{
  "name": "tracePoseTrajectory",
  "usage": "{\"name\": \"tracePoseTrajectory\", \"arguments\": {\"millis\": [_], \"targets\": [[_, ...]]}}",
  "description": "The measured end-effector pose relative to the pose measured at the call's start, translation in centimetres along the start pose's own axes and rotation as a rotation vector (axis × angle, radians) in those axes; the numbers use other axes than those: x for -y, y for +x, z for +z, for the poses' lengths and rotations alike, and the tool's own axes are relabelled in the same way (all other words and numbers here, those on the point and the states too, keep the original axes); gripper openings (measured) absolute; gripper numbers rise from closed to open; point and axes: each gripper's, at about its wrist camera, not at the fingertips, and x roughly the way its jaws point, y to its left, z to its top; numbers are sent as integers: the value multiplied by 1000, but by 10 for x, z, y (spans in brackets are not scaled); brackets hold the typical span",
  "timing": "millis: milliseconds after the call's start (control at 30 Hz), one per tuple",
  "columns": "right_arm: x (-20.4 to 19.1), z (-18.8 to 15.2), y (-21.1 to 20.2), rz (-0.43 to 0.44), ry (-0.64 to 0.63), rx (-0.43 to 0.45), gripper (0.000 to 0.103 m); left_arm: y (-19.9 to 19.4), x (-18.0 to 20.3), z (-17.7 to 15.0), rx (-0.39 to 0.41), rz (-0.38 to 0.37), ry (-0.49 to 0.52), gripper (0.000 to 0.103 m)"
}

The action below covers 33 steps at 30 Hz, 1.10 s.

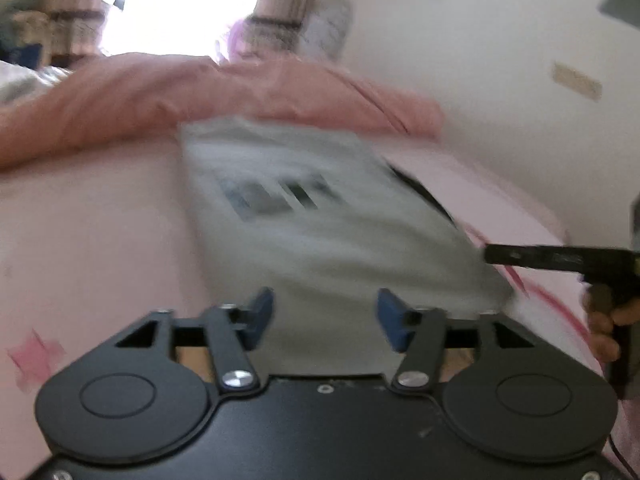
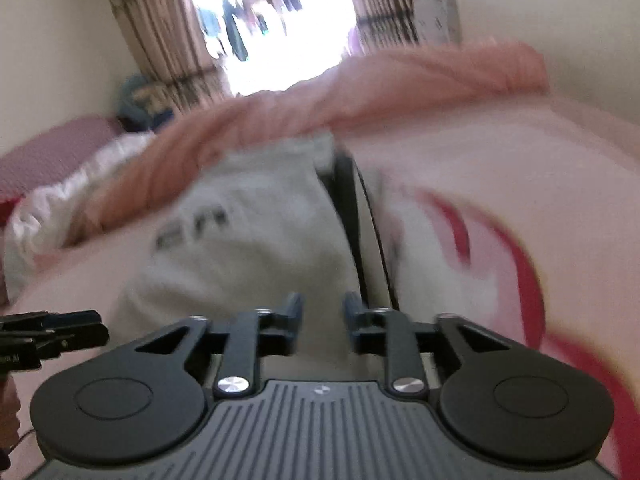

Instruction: Fold large clothes

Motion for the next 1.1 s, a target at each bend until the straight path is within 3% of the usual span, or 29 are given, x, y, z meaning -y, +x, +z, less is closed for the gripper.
{"name": "tracePoseTrajectory", "arguments": {"millis": [67,133,267,333,533,567,667,867,933,1000,1100], "targets": [[0,25,20,19,-25,21,43,11,-21,19,17,46,-44,66],[2,45,48,53,-9,8,43,34,-49,35,-15,89,-144,65],[6,66,104,49,26,-38,45,80,-95,45,-87,65,-325,64],[9,66,130,35,54,-80,45,94,-103,46,-92,63,-357,64],[12,57,160,63,97,-97,47,110,-94,51,-64,64,-319,65],[10,57,160,49,89,-94,34,112,-92,53,-62,64,-306,64],[7,56,151,32,62,-70,8,114,-80,58,-62,63,-265,62],[8,65,117,33,71,33,5,107,-55,68,-23,70,-154,57],[13,64,122,1,68,23,5,109,-50,72,-18,49,-131,56],[17,55,137,-45,57,-16,5,113,-47,75,-25,70,-111,56],[24,42,151,-38,74,-29,5,125,-45,75,-38,110,-74,56]]}}
